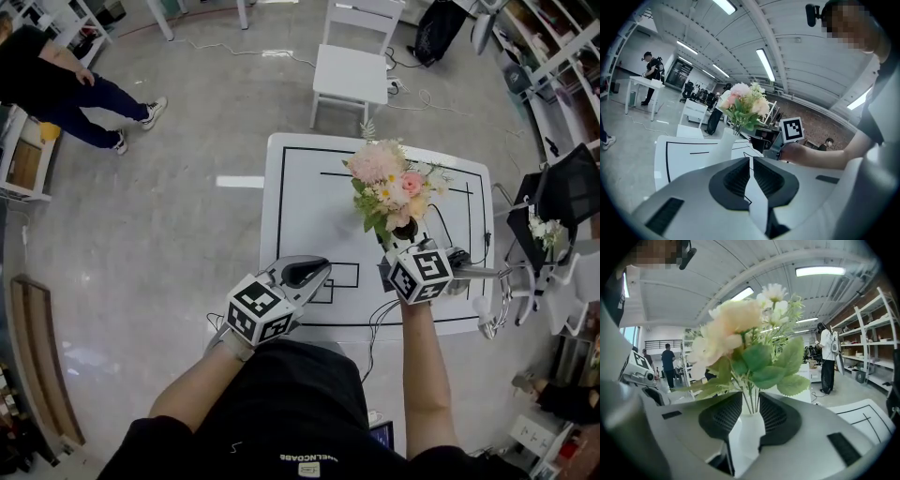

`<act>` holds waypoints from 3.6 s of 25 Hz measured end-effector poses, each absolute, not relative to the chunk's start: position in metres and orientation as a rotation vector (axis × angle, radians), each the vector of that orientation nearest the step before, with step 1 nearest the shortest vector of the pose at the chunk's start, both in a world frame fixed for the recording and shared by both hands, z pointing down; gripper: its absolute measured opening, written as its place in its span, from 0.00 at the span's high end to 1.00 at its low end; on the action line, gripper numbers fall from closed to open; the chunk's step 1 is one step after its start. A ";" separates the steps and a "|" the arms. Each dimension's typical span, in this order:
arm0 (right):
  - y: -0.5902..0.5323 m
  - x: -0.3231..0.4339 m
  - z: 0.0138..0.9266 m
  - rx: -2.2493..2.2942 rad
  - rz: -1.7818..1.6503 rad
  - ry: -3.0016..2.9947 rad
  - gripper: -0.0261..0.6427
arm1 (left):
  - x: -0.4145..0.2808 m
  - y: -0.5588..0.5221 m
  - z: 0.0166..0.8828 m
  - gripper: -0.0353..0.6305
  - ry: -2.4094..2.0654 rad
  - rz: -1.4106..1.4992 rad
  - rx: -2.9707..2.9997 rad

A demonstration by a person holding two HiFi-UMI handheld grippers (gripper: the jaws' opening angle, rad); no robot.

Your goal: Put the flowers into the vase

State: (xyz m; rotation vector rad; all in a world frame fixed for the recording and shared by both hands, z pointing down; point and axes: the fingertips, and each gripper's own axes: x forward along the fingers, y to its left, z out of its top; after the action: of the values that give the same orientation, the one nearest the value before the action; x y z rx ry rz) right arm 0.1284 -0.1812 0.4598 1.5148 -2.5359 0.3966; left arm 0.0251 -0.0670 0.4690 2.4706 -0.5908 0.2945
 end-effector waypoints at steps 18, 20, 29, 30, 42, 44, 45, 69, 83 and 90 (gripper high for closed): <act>-0.151 0.128 0.476 1.516 0.478 -2.501 0.76 | 0.027 -0.064 0.472 0.94 -0.560 0.308 2.471; -0.147 0.128 0.479 1.530 0.495 -2.492 0.76 | 0.026 -0.063 0.472 0.94 -0.556 0.309 2.471; -0.131 0.131 0.485 1.578 0.545 -2.457 0.76 | 0.029 -0.060 0.471 0.94 -0.512 0.314 2.476; -0.130 0.132 0.483 1.588 0.546 -2.457 0.76 | 0.029 -0.060 0.471 0.94 -0.505 0.315 2.479; -0.097 0.138 0.433 1.713 0.518 -2.463 0.76 | 0.048 -0.056 0.461 0.94 -0.393 0.309 2.526; -0.089 0.141 0.418 1.759 0.510 -2.473 0.77 | 0.054 -0.054 0.458 0.94 -0.362 0.311 2.534; -0.085 0.143 0.411 1.781 0.504 -2.475 0.77 | 0.057 -0.052 0.457 0.94 -0.346 0.312 2.538; 0.038 0.193 0.371 2.327 0.584 -2.233 0.92 | 0.103 -0.011 0.429 0.94 0.059 0.310 2.621; 0.056 0.167 0.385 2.403 0.678 -2.164 0.92 | 0.095 -0.011 0.421 0.94 0.130 0.312 2.611; 0.048 0.157 0.385 2.379 0.681 -2.180 0.92 | 0.086 -0.016 0.418 0.94 0.129 0.298 2.607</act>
State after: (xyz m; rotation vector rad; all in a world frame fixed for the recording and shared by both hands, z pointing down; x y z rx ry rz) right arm 0.1566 0.0477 0.3848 2.3786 -2.1803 0.6808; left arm 0.0860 -0.0157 0.4180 2.6071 0.1287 0.2984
